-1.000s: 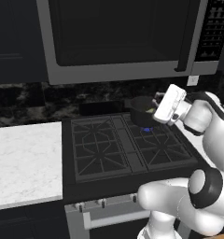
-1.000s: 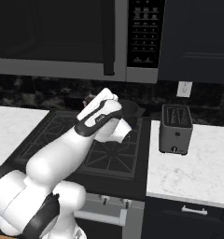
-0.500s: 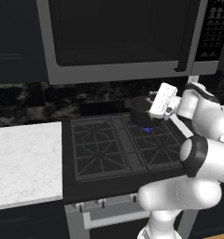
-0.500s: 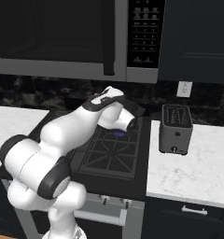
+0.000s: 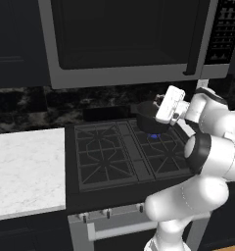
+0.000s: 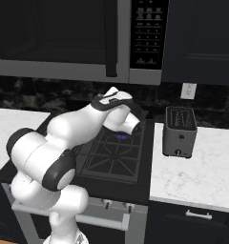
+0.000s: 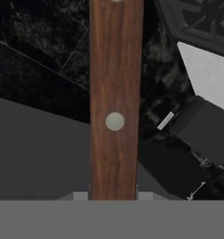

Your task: Put the corn and cucumber in the pot. Retrieve the spatula and lightly stir the vegetables in the pot.

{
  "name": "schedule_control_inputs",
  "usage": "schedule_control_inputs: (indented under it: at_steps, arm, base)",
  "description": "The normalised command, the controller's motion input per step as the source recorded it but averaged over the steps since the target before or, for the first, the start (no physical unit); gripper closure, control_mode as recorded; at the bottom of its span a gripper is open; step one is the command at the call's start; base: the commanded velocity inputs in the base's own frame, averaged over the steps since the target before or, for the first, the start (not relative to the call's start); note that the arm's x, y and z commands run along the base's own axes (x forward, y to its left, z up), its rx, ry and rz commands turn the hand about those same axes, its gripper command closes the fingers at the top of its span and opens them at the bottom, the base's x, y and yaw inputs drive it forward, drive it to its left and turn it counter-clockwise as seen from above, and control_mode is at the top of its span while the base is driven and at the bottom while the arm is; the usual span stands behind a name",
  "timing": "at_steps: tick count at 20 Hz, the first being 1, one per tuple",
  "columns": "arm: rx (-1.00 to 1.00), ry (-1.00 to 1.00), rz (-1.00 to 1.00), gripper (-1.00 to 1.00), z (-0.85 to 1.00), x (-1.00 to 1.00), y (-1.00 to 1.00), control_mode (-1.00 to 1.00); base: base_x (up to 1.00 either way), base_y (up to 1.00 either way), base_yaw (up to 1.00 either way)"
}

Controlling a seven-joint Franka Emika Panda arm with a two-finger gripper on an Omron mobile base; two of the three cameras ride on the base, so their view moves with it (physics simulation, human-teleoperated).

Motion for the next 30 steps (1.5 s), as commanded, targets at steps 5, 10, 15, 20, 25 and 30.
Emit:
schedule_control_inputs:
  at_steps: [5,10,15,20,25,30]
  arm:
    - [-0.08,-0.15,0.02,1.00,0.00,0.31,0.07,-1.00]
    - [-0.13,-0.06,0.00,1.00,-0.01,0.50,0.03,-1.00]
    - [-0.09,-0.01,0.00,1.00,-0.35,0.55,0.00,-1.00]
    - [-0.04,-0.09,0.01,1.00,-0.22,0.05,0.00,-1.00]
    - [0.00,-0.06,0.00,1.00,-0.02,0.01,0.00,-1.00]
    - [0.00,-0.01,0.00,1.00,-0.23,0.42,0.00,-1.00]
  base:
    - [0.00,0.00,0.00]
    - [0.00,0.00,0.00]
    - [0.00,0.00,0.00]
    - [0.00,0.00,0.00]
    - [0.00,0.00,0.00]
    - [0.00,0.00,0.00]
